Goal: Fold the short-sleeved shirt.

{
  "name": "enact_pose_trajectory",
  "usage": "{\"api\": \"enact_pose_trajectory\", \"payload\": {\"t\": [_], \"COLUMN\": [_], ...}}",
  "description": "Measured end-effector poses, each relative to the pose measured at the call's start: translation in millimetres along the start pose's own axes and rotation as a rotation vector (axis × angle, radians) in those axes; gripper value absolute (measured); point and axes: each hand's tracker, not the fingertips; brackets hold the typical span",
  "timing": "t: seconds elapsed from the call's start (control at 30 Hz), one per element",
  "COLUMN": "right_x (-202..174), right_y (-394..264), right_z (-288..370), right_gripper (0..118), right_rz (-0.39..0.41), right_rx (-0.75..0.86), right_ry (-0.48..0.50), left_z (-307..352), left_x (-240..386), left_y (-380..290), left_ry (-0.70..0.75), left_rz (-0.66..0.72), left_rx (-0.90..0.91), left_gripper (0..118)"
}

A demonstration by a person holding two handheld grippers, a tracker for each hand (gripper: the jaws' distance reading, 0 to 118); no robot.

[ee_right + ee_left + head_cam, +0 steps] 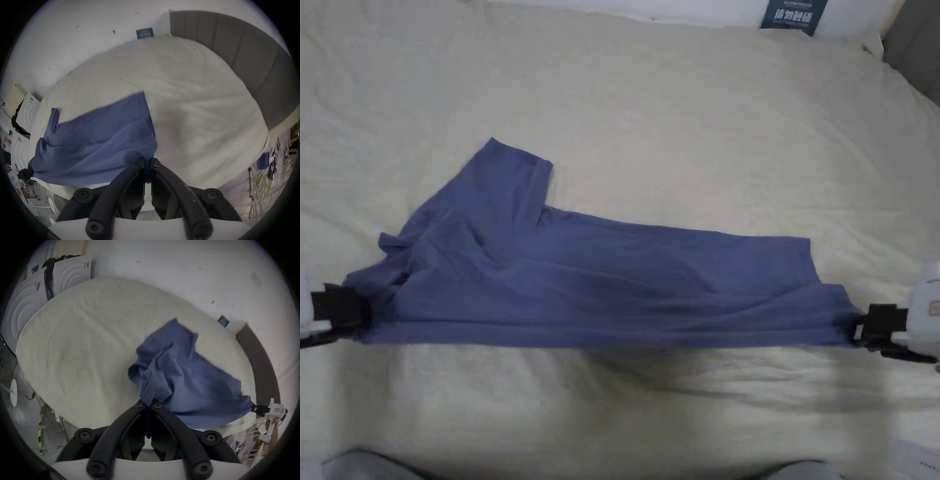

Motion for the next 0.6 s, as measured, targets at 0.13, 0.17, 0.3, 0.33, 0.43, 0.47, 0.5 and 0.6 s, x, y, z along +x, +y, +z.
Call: {"api": "enact_pose_trajectory", "payload": {"t": [0.13, 0.17, 0.3, 0.33, 0.43, 0.47, 0.5, 0.6], "right_x": [-1, -2, -12, -15, -28, -36, -44, -73], "right_y": [-29, -31, -25, -22, -12, -13, -16, -34], "right_z": [-10, -6, 37, 52, 96, 113, 129, 169], "right_gripper": [19, 37, 108, 108, 108, 108, 111, 118], "right_rz": [-0.025, -0.017, 0.036, 0.039, 0.053, 0.070, 0.091, 0.132], "right_rx": [-0.016, 0.005, 0.157, 0.214, 0.397, 0.479, 0.562, 0.773], "right_ry": [-0.030, -0.067, -0.114, -0.105, -0.051, -0.021, 0.005, 0.038], "left_z": [-14, -12, 23, 37, 74, 87, 98, 120], "left_x": [-5, -5, 8, 14, 36, 45, 60, 85], "left_y": [-21, -22, -9, -3, 16, 16, 12, 2], "left_ry": [0.075, 0.077, 0.055, 0.035, 0.069, 0.066, 0.063, 0.076], "left_rz": [0.034, 0.026, -0.018, -0.043, -0.128, -0.161, -0.194, -0.253], "left_rx": [-0.001, 0.014, 0.182, 0.246, 0.424, 0.520, 0.607, 0.801], "left_gripper": [25, 48, 118, 118, 118, 118, 118, 118]}}
